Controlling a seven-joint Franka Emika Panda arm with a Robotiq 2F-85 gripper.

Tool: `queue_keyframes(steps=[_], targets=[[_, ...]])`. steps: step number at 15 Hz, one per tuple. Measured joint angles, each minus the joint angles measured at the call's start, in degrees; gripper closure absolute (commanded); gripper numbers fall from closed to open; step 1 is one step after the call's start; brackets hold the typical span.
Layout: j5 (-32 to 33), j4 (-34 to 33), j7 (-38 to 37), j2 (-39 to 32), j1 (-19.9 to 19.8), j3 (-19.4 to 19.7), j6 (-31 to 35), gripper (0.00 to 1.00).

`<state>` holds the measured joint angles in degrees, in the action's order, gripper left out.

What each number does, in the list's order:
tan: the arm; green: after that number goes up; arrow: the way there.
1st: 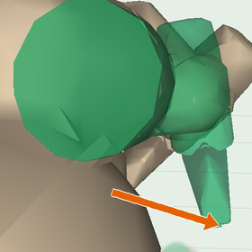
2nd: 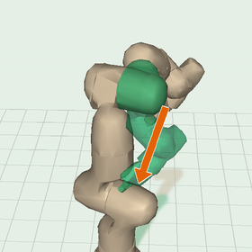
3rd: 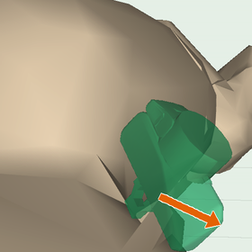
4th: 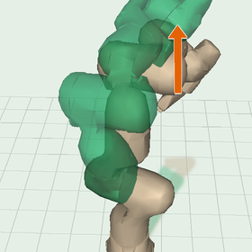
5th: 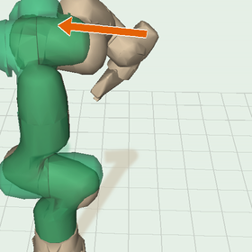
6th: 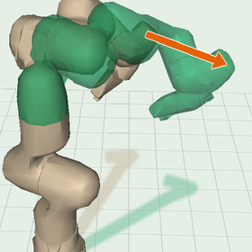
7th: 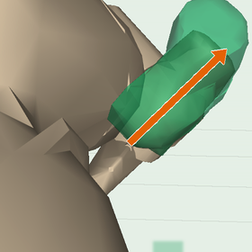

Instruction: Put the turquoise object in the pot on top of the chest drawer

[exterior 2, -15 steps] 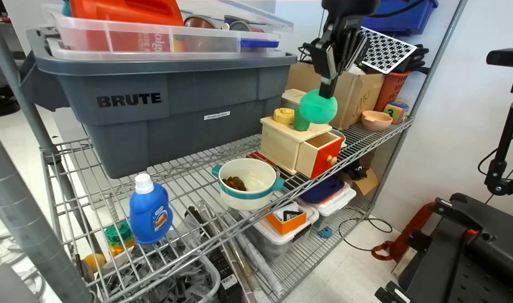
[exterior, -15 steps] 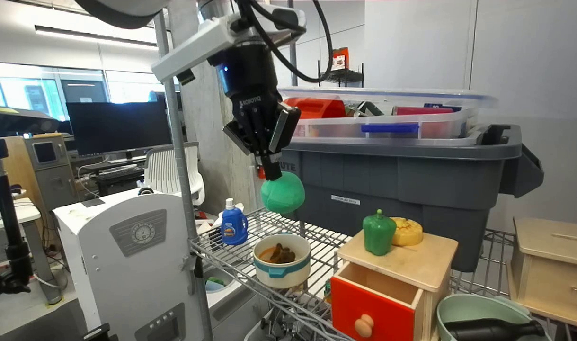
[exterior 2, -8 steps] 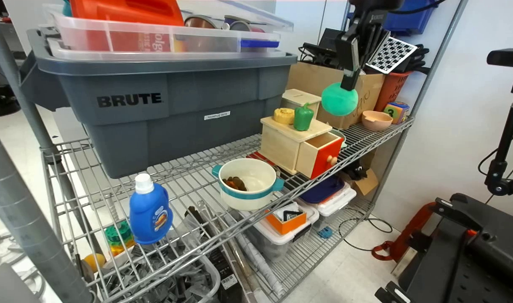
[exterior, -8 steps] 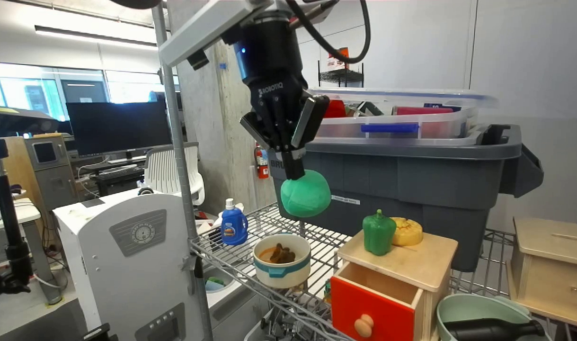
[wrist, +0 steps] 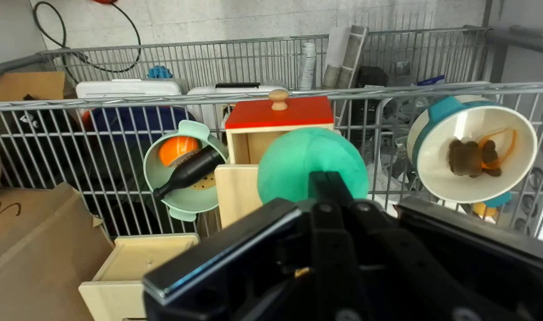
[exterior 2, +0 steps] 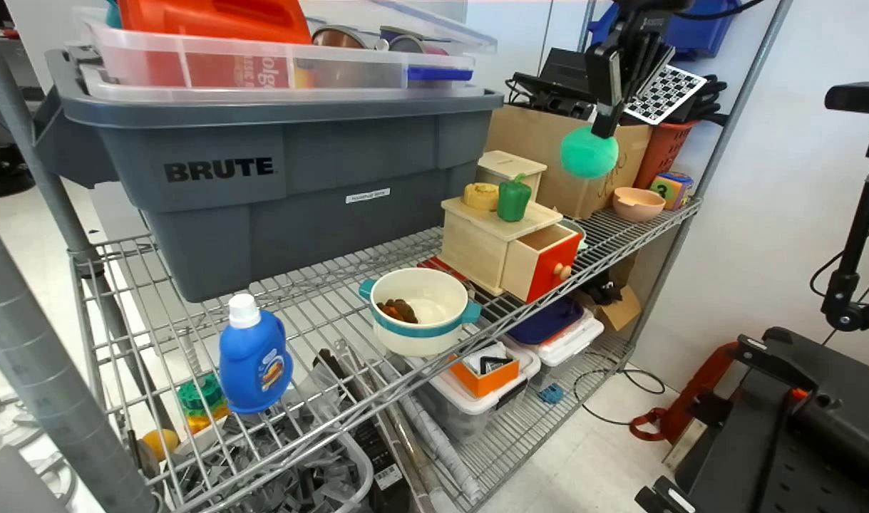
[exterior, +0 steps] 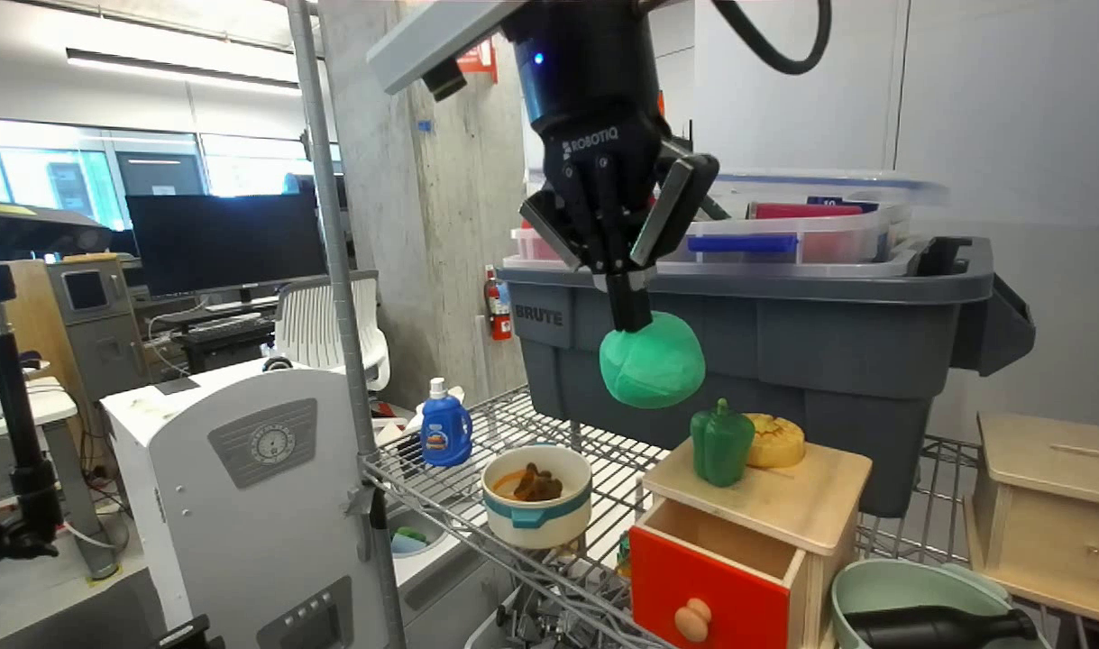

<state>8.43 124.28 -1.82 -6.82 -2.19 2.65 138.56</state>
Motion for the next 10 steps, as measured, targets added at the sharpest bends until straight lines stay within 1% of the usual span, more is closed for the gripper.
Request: queue_keyframes(steps=[3, 6, 10], targets=[[-1.8, -2.9, 1.3, -2.1, -0.8, 0.1, 0.0, 1.00], [-2.3, -5.7, 1.8, -4.5, -0.7, 0.0, 0.0, 1.00], [-3.8, -9.7, 3.3, -9.8, -0.6, -0.9, 0.0, 1.00]])
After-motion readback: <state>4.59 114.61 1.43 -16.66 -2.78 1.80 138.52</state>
